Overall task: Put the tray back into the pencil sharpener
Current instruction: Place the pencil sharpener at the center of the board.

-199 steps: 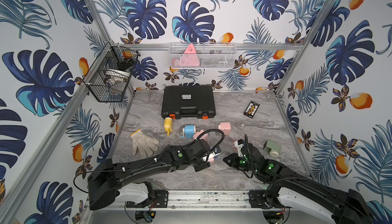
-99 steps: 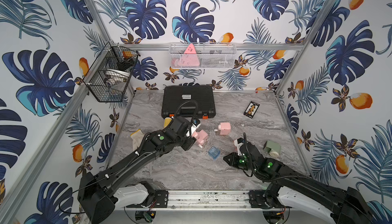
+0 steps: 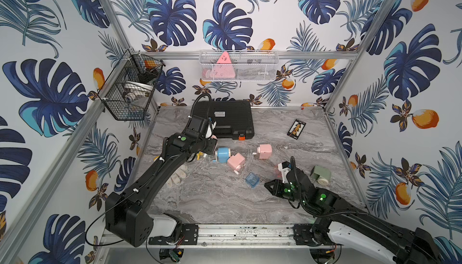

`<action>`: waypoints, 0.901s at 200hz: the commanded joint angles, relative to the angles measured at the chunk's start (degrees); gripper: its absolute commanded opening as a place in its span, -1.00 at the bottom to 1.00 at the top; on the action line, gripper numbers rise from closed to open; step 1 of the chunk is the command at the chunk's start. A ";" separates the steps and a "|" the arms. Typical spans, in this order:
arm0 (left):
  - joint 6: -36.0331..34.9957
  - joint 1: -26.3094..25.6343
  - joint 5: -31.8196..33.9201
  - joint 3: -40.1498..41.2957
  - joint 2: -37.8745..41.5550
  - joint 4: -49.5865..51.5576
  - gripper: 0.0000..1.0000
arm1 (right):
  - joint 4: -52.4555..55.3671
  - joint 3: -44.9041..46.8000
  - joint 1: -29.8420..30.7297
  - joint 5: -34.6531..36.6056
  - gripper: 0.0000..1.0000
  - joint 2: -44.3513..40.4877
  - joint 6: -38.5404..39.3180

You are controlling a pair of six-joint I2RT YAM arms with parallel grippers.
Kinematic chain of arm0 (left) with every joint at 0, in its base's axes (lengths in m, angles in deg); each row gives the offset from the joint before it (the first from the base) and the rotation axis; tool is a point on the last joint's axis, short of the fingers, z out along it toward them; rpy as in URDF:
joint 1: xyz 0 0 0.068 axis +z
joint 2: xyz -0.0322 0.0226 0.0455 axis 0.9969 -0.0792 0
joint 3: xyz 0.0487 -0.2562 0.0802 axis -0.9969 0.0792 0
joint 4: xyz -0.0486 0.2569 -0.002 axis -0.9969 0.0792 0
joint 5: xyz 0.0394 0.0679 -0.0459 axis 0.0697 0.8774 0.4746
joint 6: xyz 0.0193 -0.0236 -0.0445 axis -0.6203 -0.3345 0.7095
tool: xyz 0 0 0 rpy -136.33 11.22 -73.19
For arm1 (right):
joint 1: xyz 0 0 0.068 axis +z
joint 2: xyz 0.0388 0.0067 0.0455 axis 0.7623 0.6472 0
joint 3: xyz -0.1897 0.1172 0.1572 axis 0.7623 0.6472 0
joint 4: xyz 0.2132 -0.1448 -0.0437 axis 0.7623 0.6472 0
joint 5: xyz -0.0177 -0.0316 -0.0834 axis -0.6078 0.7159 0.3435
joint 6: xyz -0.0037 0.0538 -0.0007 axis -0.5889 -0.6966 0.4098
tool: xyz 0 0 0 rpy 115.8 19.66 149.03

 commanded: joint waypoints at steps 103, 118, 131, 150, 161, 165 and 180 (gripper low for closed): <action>11.94 1.10 10.52 -10.45 -16.52 2.70 -1.00 | -0.01 0.12 0.01 -0.64 -0.54 0.11 2.03; 12.74 1.07 9.77 -12.56 -19.12 3.98 -1.00 | -0.39 0.39 -0.04 -0.97 -0.55 -0.14 1.99; 13.32 1.09 8.86 -13.94 -21.16 4.55 -1.00 | -0.37 0.42 -0.07 -1.30 -0.54 -0.15 1.98; 13.90 1.05 8.55 -14.83 -23.50 4.48 -1.00 | -0.01 0.20 -0.07 -1.78 -0.54 0.09 2.16; 13.94 1.06 8.23 -15.11 -24.44 4.16 -1.00 | 0.25 0.13 -0.07 -1.87 -0.54 0.18 2.33; 14.11 1.09 8.20 -15.09 -24.75 4.04 -1.00 | 0.40 0.09 -0.04 -1.88 -0.54 0.13 2.32; 14.51 1.09 8.16 -15.25 -25.59 3.42 -1.00 | 0.58 0.03 -0.06 -1.79 -0.54 -0.06 2.42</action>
